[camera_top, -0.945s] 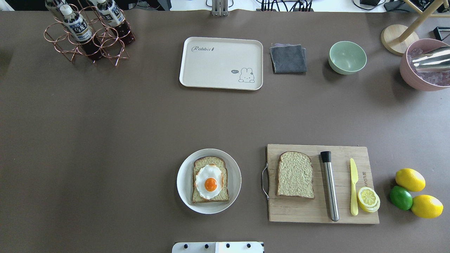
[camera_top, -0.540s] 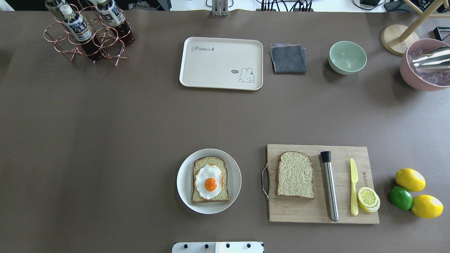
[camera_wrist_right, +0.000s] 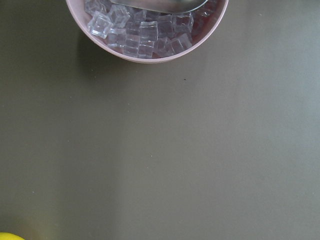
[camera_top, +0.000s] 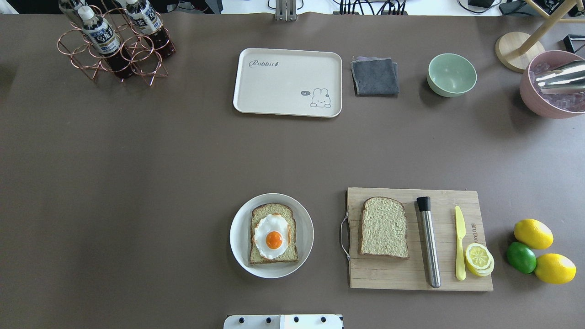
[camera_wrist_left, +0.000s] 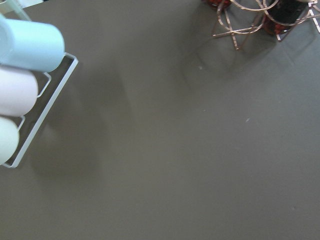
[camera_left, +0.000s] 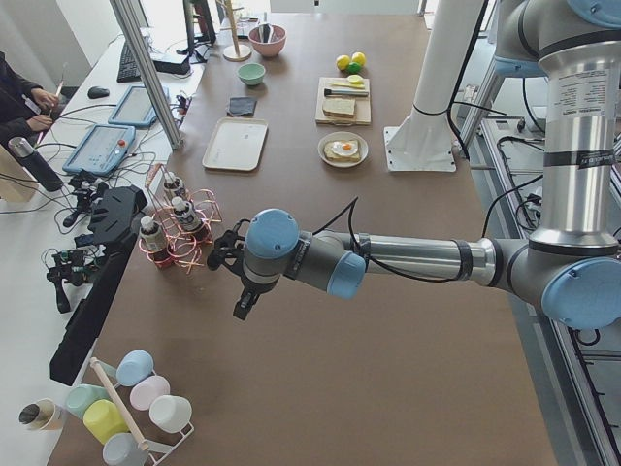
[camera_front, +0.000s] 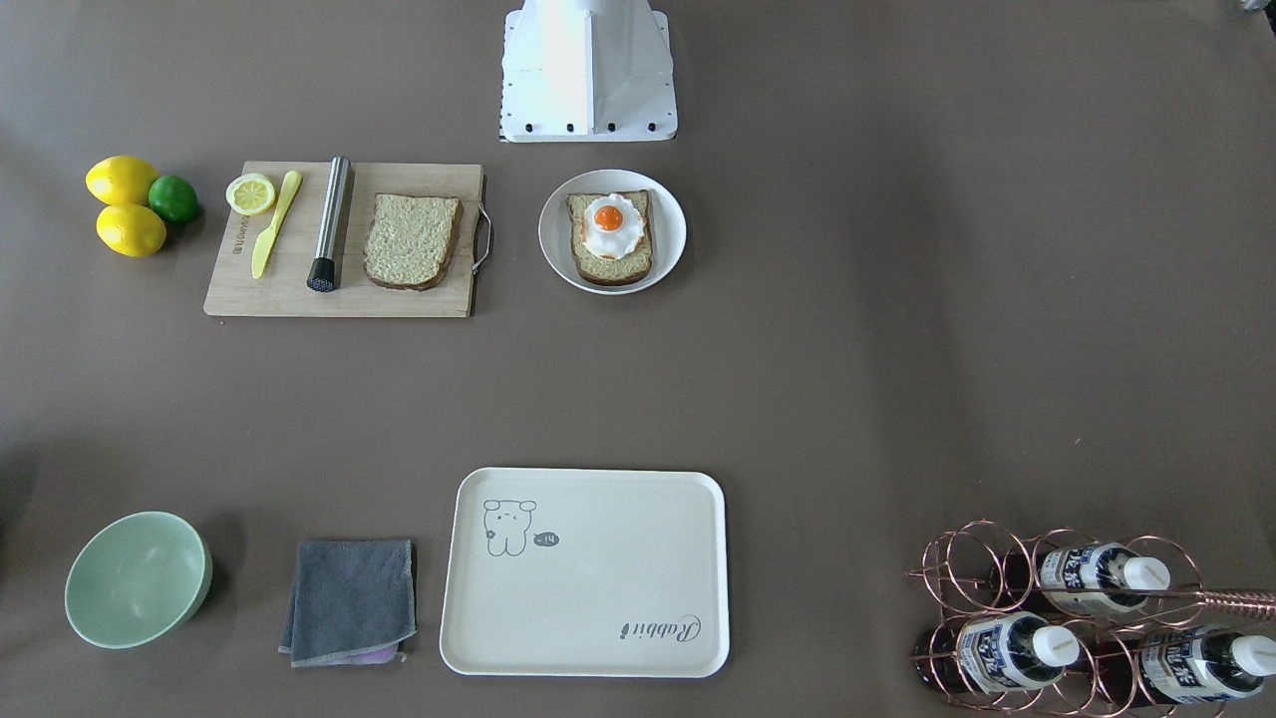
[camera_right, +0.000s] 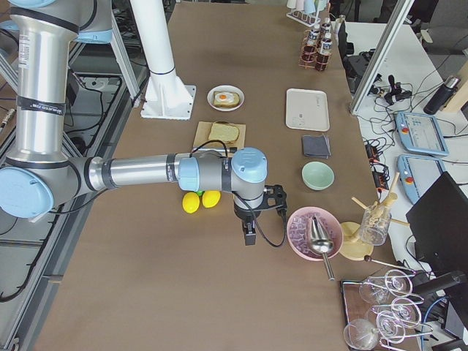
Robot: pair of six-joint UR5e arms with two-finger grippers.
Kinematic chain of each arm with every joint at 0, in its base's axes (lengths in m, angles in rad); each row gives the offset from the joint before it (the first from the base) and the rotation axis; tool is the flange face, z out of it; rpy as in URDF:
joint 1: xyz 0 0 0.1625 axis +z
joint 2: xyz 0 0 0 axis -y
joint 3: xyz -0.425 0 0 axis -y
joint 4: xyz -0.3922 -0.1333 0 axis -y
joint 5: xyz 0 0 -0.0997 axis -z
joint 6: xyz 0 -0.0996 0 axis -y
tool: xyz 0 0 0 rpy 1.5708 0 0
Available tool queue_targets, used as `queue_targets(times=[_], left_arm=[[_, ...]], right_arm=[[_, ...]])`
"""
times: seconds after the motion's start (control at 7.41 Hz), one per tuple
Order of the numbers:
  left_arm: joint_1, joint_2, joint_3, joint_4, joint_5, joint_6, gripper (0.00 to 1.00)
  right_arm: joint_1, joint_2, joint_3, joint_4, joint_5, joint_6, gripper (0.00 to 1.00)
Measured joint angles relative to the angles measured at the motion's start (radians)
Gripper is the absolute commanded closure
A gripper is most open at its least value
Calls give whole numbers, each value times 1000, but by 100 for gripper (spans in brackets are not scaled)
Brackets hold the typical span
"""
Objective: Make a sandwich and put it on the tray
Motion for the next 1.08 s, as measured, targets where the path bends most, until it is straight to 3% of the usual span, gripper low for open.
queue_targets(times=[0.27, 0.54, 1.08], left_arm=[[53, -15, -43, -58, -61, -106, 0], [149, -6, -90, -150, -65, -301, 2], [336, -16, -155, -310, -45, -731, 2]], right_arm=[[-14, 8, 15, 19, 63, 40, 0], [-81, 10, 34, 65, 72, 74, 0], [-322, 10, 42, 391, 36, 635, 1]])
